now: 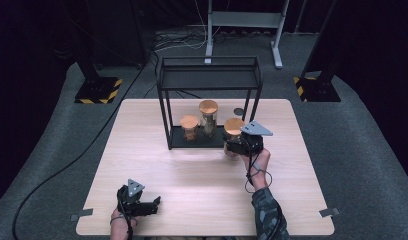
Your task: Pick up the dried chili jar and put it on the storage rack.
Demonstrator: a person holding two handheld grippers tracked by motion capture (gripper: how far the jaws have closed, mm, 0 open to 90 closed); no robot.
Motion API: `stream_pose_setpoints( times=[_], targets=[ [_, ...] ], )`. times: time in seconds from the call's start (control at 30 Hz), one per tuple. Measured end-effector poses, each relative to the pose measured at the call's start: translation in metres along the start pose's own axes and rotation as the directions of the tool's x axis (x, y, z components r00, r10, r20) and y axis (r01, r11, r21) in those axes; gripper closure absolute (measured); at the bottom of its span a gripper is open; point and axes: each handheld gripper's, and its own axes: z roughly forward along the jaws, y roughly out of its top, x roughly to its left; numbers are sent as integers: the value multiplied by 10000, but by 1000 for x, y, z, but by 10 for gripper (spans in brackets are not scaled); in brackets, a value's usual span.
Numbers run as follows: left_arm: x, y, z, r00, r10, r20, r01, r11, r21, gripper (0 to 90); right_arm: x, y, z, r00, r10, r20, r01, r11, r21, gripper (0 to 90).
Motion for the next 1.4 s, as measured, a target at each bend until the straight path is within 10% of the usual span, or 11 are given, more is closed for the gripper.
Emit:
stream_pose_setpoints(
  times=[1.4],
  targets=[
    [0,0,0,10000,-16,0,16,10000,-11,29,-1,9,46,9982,468,381,-478,9985,265,242]
  ],
)
